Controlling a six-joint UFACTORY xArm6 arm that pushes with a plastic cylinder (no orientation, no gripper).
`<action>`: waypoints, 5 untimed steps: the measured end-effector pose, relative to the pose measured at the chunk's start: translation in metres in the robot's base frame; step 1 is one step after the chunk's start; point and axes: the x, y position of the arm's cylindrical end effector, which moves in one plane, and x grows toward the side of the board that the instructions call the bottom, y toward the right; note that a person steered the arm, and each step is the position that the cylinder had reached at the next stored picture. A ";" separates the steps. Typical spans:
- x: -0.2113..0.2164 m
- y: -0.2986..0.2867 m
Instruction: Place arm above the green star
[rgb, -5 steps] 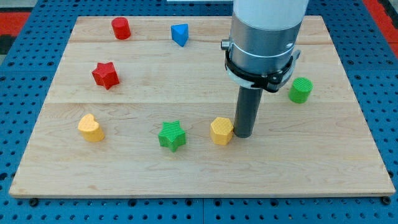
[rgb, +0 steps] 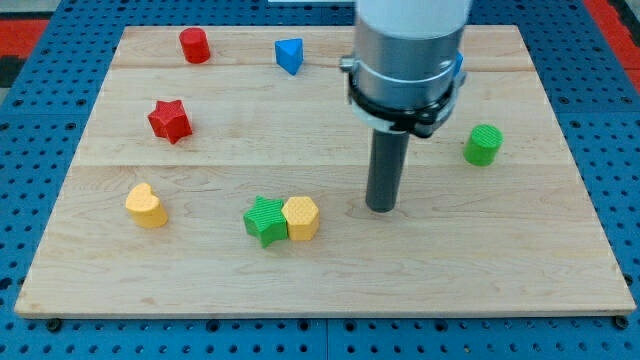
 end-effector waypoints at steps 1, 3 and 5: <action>-0.027 -0.031; -0.037 -0.050; -0.037 -0.073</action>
